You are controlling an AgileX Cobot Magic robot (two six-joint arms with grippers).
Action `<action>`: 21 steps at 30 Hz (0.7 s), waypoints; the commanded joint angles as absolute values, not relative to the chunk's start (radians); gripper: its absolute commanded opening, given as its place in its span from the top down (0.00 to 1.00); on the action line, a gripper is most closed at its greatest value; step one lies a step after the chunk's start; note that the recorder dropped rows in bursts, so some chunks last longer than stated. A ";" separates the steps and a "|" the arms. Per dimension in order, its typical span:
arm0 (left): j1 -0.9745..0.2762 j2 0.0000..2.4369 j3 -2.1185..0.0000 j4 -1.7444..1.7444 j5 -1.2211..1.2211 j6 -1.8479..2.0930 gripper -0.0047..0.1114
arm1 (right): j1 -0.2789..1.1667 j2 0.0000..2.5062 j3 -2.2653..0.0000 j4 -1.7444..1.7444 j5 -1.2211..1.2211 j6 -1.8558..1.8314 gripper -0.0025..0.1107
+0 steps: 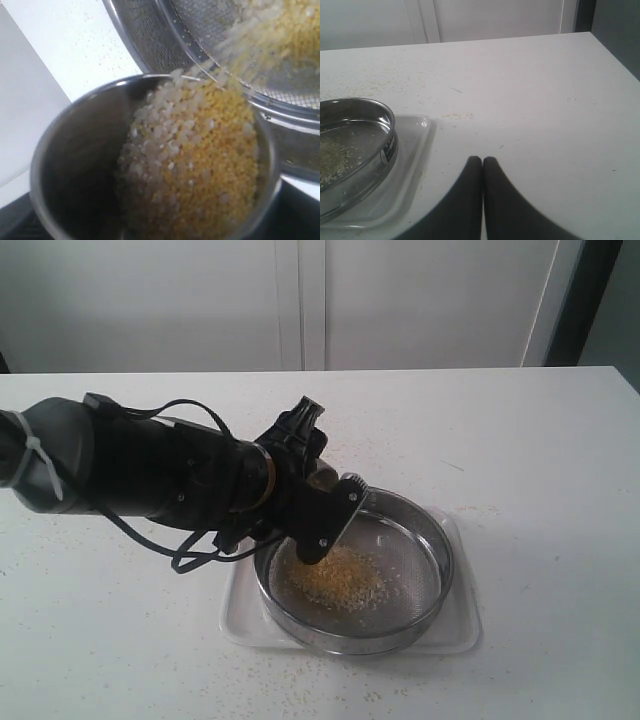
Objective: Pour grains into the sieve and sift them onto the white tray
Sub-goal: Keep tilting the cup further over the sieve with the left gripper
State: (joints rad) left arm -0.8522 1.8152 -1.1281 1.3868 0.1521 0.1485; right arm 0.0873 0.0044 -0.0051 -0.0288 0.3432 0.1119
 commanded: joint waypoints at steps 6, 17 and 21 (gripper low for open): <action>-0.873 1.805 -1.140 1.399 0.200 0.121 0.96 | 0.082 0.000 0.000 -0.031 0.335 0.112 0.98; -0.890 1.805 -1.140 1.412 0.261 0.082 0.96 | 0.082 0.000 0.000 -0.031 0.335 0.112 0.98; -0.890 1.805 -1.140 1.414 0.265 0.073 0.96 | 0.082 0.000 0.000 -0.031 0.335 0.112 0.98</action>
State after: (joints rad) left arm -0.8838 1.8152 -1.1339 1.3974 0.2470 0.0886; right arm 0.0873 0.0044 -0.0051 -0.0288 0.3432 0.1119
